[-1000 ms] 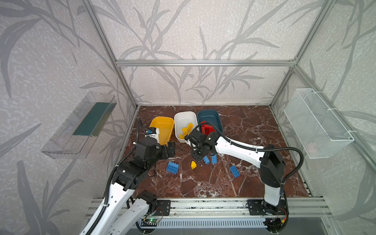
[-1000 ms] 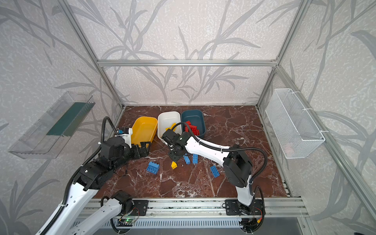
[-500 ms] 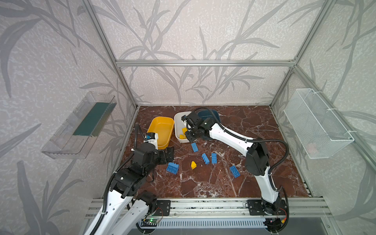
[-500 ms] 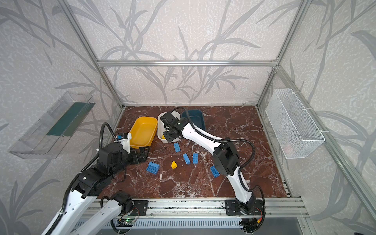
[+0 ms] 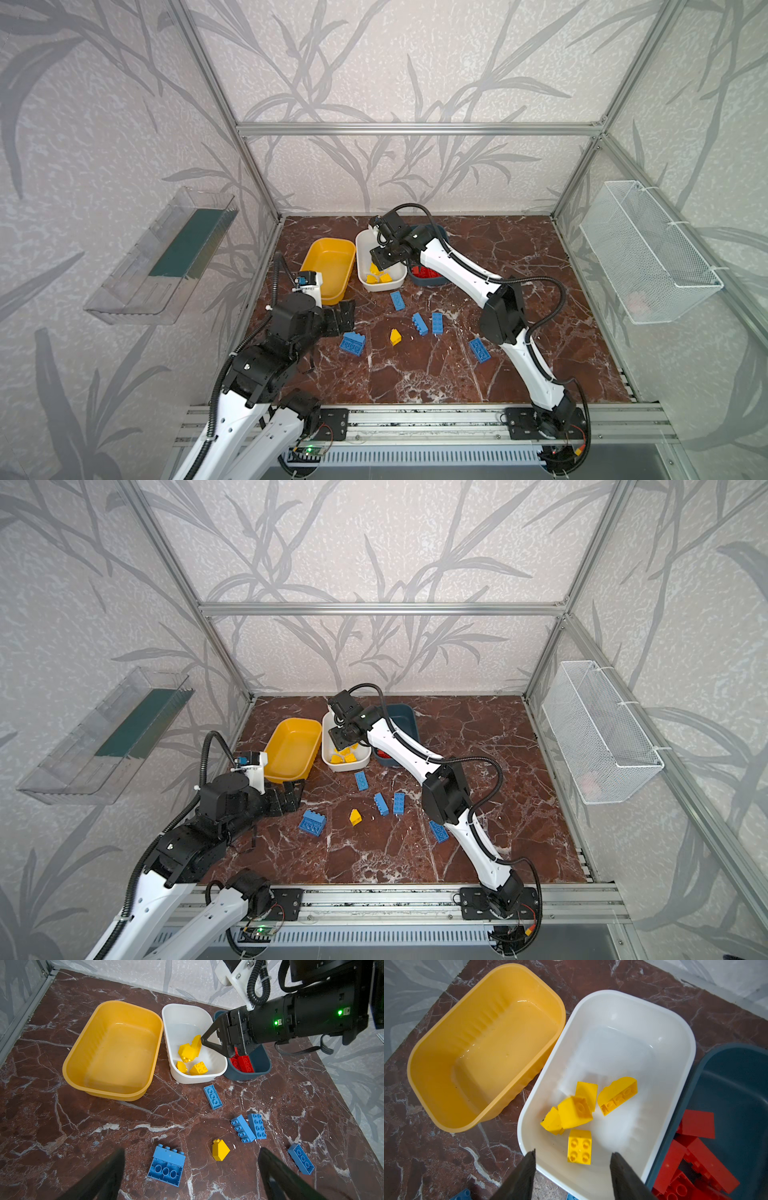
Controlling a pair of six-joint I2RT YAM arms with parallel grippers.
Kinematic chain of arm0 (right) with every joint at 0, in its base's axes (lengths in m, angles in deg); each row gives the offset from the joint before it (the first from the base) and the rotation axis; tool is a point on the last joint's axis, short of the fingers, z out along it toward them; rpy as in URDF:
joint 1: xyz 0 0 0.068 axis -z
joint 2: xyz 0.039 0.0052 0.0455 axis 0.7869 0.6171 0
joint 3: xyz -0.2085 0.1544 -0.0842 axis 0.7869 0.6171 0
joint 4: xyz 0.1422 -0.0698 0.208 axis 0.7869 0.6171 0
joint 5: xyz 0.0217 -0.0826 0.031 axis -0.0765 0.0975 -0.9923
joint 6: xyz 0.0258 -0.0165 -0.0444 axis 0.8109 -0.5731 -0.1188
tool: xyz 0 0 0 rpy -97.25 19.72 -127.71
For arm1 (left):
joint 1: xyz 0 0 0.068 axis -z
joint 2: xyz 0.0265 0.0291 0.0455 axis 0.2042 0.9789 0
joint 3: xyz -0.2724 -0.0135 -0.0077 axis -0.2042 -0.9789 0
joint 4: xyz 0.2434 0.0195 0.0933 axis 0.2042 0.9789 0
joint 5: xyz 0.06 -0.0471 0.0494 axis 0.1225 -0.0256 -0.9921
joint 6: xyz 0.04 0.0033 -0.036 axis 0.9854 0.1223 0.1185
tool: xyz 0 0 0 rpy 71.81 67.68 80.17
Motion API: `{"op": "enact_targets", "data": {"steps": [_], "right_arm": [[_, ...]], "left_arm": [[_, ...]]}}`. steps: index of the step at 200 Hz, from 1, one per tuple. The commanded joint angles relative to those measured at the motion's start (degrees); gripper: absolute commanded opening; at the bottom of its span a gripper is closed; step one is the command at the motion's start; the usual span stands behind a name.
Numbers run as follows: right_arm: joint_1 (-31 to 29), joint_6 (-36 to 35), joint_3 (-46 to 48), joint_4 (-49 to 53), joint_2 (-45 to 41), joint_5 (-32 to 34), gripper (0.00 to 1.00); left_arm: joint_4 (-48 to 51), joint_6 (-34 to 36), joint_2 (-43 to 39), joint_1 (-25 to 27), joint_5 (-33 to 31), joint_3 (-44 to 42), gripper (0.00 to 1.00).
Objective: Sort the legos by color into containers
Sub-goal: 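Carry the yellow slope brick over the white tub and open the right gripper, then withdraw the right gripper while the left gripper reaches toward the last yellow slope brick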
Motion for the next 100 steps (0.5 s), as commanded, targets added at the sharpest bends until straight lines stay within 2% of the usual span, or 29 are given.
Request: {"op": "enact_targets", "data": {"steps": [1, 23, 43, 100], "right_arm": [[-0.16, 0.47, -1.60, 3.41, -0.03, -0.06, 0.63], [-0.14, 0.64, 0.79, 3.53, -2.81, 0.29, 0.64], [-0.15, 1.03, 7.33, 0.42, -8.29, 0.38, 0.65], [-0.06, 2.39, 44.90, -20.23, -35.47, 2.69, 0.67]], "left_arm": [[1.38, 1.42, 0.09, 0.09, 0.28, 0.04, 0.99], [1.59, 1.61, 1.14, 0.17, 1.01, 0.35, 0.99], [1.66, 2.38, 3.02, 0.13, 2.32, 0.77, 0.99], [2.70, 0.43, 10.47, 1.97, 3.26, 3.47, 0.99]]}}
